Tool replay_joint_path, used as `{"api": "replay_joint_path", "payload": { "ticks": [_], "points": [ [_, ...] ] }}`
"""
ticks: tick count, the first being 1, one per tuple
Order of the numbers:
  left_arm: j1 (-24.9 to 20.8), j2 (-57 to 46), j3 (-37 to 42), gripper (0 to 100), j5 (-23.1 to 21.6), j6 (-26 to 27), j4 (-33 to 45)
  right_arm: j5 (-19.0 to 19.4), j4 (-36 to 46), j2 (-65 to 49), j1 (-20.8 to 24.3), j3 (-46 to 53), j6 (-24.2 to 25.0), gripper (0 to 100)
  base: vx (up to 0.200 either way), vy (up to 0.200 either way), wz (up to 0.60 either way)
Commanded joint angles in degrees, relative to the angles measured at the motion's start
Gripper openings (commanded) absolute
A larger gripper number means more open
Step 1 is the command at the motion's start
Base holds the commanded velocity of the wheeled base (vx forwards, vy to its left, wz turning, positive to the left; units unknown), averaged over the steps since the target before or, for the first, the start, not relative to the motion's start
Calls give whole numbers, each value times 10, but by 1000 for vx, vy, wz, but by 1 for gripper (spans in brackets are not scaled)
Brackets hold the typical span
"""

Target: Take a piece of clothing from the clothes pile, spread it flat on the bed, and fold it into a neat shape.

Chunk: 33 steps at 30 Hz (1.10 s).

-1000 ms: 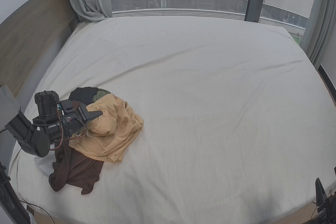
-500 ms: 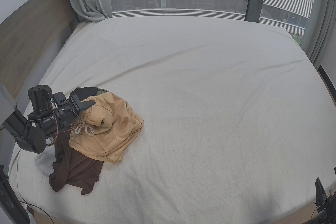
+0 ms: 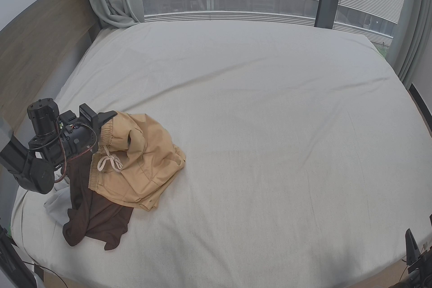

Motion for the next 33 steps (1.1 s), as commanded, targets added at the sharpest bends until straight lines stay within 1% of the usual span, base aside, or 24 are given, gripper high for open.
{"api": "replay_joint_path", "payload": {
  "ticks": [1, 4, 9, 13, 20, 23, 29, 33],
  "points": [
    [-5, -16, -8, 0, 11, -27, -4, 0, 0, -9, 0, 10, 0, 100, 0, 0, 0],
    [-15, -32, -6, 0, 25, -49, -3, 0, 0, -9, 0, 10, 0, 100, 0, 0, 0],
    [-35, -42, -4, 0, 30, -85, -3, 0, 0, -9, 0, 10, 0, 100, 0, 0, 0],
    [-41, -44, -5, 0, 30, -86, -3, 0, 0, -9, 0, 10, 0, 100, 0, 0, 0],
    [-69, -59, 2, 0, 29, -94, -3, 0, 0, -9, 0, 10, 0, 100, 0, 0, 0],
    [-88, -77, 4, 0, 28, -113, -3, 0, 0, -9, 0, 10, 0, 100, 0, 0, 0],
    [-116, -90, 4, 0, 28, -121, 0, 0, 0, -9, 0, 10, 0, 100, 0, 0, 0],
    [-130, -92, -2, 0, 30, -166, -3, 0, 0, -9, 1, 10, 0, 100, 0, 0, 0]
  ]
}}
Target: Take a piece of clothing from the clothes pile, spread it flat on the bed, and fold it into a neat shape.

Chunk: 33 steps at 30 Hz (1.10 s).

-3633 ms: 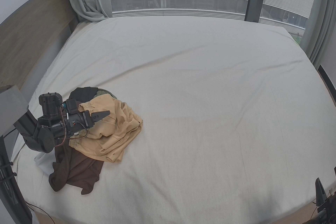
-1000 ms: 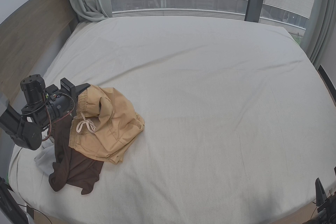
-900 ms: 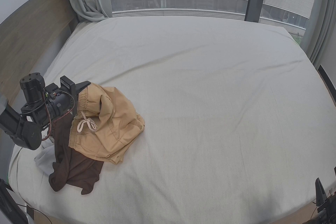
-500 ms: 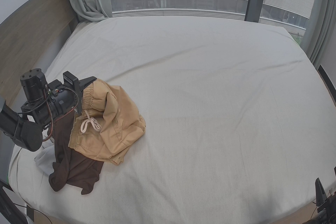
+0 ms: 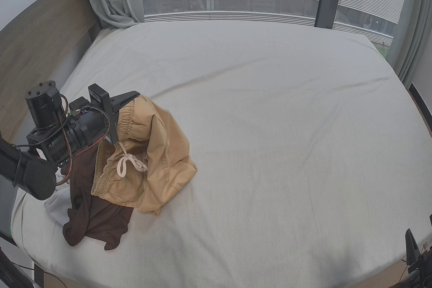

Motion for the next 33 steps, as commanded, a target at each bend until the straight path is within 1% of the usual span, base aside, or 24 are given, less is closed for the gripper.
{"api": "replay_joint_path", "payload": {
  "ticks": [1, 5, 10, 13, 17, 20, 22, 23, 25, 32, 33],
  "points": [
    [-19, -10, -5, 0, 1, -33, -2, 0, 0, -9, 1, 10, 0, 100, 0, 0, 0],
    [-48, -13, -3, 0, 0, -52, -2, 0, 0, -9, 1, 10, 0, 100, 0, 0, 0],
    [-66, -12, -10, 0, 0, -66, -3, 0, 0, -9, 1, 10, 0, 100, 0, 0, 0],
    [-89, -12, -25, 0, 1, -97, -3, 0, 0, -9, 0, 10, 0, 100, 0, 0, 0],
    [-105, -12, -32, 0, 1, -110, -3, 0, 0, -9, 0, 10, 0, 100, 0, 0, 0],
    [-127, -8, -45, 0, 8, -131, -7, 0, 0, -9, 0, 10, 0, 100, 0, 0, 0],
    [-130, -8, -48, 0, 11, -138, -8, 0, 0, -9, 0, 10, 0, 100, 0, 0, 0],
    [-138, -6, -53, 0, 13, -158, -14, 0, 0, -9, 0, 10, 0, 100, 0, 0, 0],
    [-148, -4, -59, 0, 13, -169, -15, 0, 0, -9, 0, 10, 0, 100, 0, 0, 0],
    [-185, 12, -75, 0, 14, -174, -16, 0, 0, -9, 1, 10, 0, 100, 0, 0, 0],
    [-197, 19, -80, 0, 15, -174, -16, 0, 0, -9, 1, 10, -1, 100, 0, 0, 0]
  ]
}}
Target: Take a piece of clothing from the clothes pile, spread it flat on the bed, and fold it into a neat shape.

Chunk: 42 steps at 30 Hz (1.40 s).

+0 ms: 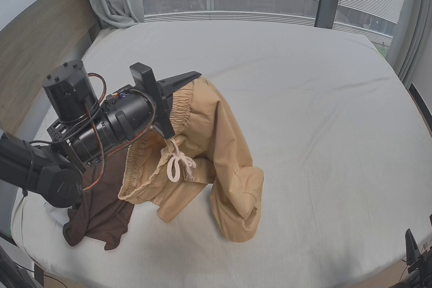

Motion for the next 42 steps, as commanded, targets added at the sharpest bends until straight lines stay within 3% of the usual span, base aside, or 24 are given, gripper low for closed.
{"api": "replay_joint_path", "payload": {
  "ticks": [1, 30, 42],
  "points": [
    [-28, 22, -13, 0, 3, 0, 0, 0, 0, -9, 0, 10, 0, 100, 0, 0, 0],
    [-173, 150, -159, 0, 58, 1, 8, 0, 0, -9, 0, 10, -1, 100, 0, 0, 0],
    [-227, 157, -217, 0, 58, 1, 34, 0, 0, -9, 0, 10, -1, 100, 0, 0, 0]
  ]
}}
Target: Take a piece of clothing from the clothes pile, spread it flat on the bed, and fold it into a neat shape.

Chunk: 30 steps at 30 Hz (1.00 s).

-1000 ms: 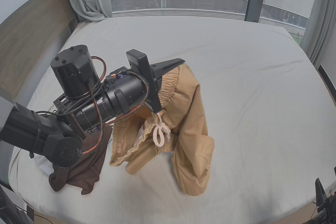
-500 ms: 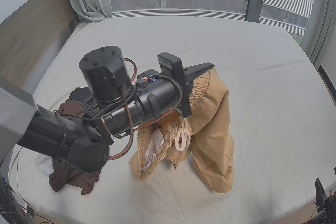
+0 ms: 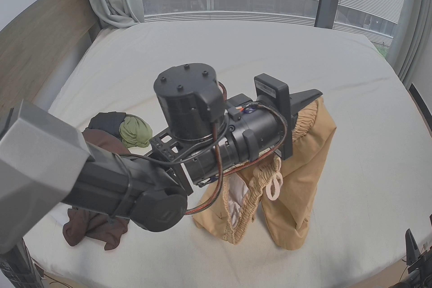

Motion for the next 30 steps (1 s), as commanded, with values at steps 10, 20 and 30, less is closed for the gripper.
{"api": "replay_joint_path", "payload": {
  "ticks": [10, 20, 30],
  "points": [
    [-45, -24, -62, 0, 8, -3, 48, 0, 0, -9, 0, 10, 0, 100, 0, 0, 0],
    [-5, -23, -63, 0, 44, -53, 47, 0, 0, -9, 0, 10, 0, 100, 0, 0, 0],
    [82, -93, 84, 0, 40, 19, 12, 1, 0, -9, -1, 10, 1, 100, 0, 0, 0]
  ]
}}
